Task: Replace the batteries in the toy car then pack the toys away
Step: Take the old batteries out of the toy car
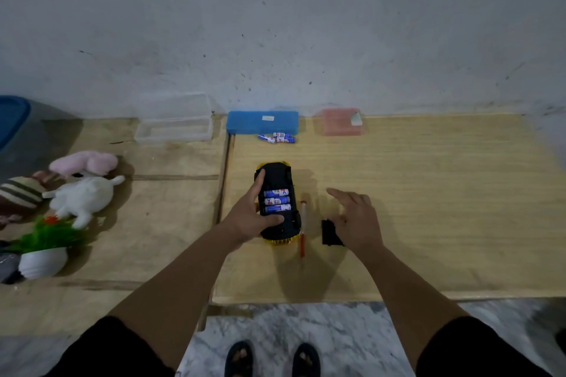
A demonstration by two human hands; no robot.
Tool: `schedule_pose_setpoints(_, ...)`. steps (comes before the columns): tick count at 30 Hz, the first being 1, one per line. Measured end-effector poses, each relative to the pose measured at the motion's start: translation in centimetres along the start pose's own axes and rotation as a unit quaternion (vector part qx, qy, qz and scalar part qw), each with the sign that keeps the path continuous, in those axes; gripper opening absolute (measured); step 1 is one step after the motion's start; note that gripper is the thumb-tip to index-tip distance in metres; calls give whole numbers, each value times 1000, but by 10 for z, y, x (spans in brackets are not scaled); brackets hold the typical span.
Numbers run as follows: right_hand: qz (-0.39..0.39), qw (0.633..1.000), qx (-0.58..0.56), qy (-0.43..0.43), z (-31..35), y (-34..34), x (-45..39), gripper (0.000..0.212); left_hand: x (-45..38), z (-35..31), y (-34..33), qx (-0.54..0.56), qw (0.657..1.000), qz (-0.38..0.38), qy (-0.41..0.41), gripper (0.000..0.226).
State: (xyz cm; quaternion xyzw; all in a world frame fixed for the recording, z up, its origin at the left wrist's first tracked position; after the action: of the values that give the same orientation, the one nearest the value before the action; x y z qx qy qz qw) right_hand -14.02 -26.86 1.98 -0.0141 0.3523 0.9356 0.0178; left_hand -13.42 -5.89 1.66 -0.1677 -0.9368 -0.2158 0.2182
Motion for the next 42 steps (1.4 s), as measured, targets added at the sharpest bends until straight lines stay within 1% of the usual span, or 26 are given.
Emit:
schedule_pose_setpoints(2,8,995,-94,23,26,-3,-8,41,0,-1,1,19,1000,-8,0,104)
schedule_pose_setpoints(4,52,982,-179,12,49,-15,-16,38,1,-4,2,40,999,-18,1,104)
schedule_pose_setpoints(7,125,967,-220,-14,72,-34,-19,35,6,-13,1,72,997,-37,-9,104)
schedule_pose_setpoints(10,170,934,-310,-50,88,-41,-19,34,11,-20,1,102,993,-48,-22,103)
schedule_pose_setpoints(11,181,928,-322,-53,92,-40,-20,34,13,-21,2,112,992,-48,-22,103)
schedule_pose_setpoints(13,212,923,-316,-52,100,-37,-22,35,19,-23,7,113,993,-39,-16,102)
schedule_pose_setpoints(14,236,923,-300,-49,104,-34,-23,35,23,-27,12,93,995,-35,-18,102)
schedule_pose_setpoints(16,305,921,-236,-49,106,-27,-24,34,30,-32,29,12,999,-39,-34,107)
schedule_pose_setpoints(18,393,900,-173,-78,106,-23,-18,33,34,-36,45,-92,993,-34,-63,119)
schedule_pose_setpoints(19,426,888,-149,-86,107,-20,-15,33,36,-38,47,-130,989,-16,-75,123)
schedule_pose_setpoints(20,448,880,-131,-88,110,-18,-13,33,38,-40,45,-155,984,8,-85,126)
schedule_pose_setpoints(22,464,871,-132,-94,117,-18,-14,32,39,-45,35,-204,971,44,-113,126)
schedule_pose_setpoints(24,464,867,-149,-104,123,-20,-14,31,39,-49,30,-241,960,32,-139,120)
schedule_pose_setpoints(26,461,866,-160,-111,122,-24,-15,32,40,-47,33,-238,962,3,-137,113)
schedule_pose_setpoints(28,442,874,-169,-107,121,-27,-18,33,40,-40,42,-227,964,-26,-134,106)
schedule_pose_setpoints(30,390,900,-175,-79,123,-30,-25,33,41,-37,51,-226,963,-56,-133,99)
schedule_pose_setpoints(31,346,921,-170,-55,126,-29,-30,31,42,-37,55,-228,961,-75,-134,96)
schedule_pose_setpoints(33,230,964,-133,-2,131,-26,-37,27,43,-38,65,-232,956,-119,-132,90)
schedule_pose_setpoints(34,179,978,-103,20,133,-25,-37,26,43,-37,70,-228,955,-138,-127,87)
schedule_pose_setpoints(35,146,986,-73,32,135,-28,-35,25,43,-35,74,-225,955,-151,-123,86)
schedule_pose_setpoints(38,111,993,-26,25,136,-43,-29,27,39,-28,83,-240,949,-162,-122,88)
schedule_pose_setpoints(42,74,997,-20,-4,147,-49,-27,27,38,-26,94,-246,946,-163,-137,84)
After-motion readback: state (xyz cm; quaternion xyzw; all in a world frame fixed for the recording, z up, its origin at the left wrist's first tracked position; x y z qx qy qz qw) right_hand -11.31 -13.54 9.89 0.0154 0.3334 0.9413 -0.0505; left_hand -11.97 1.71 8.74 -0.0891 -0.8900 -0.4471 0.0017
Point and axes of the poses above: each hand's wrist, its own x-axis away from the middle knuckle, its own y-axis out of the back of the hand, z = x × y, the point moved 9 cm from there along -x, towards the middle knuckle, and after that the axes turned 14 degrees about -x, right-handed, at the moved point
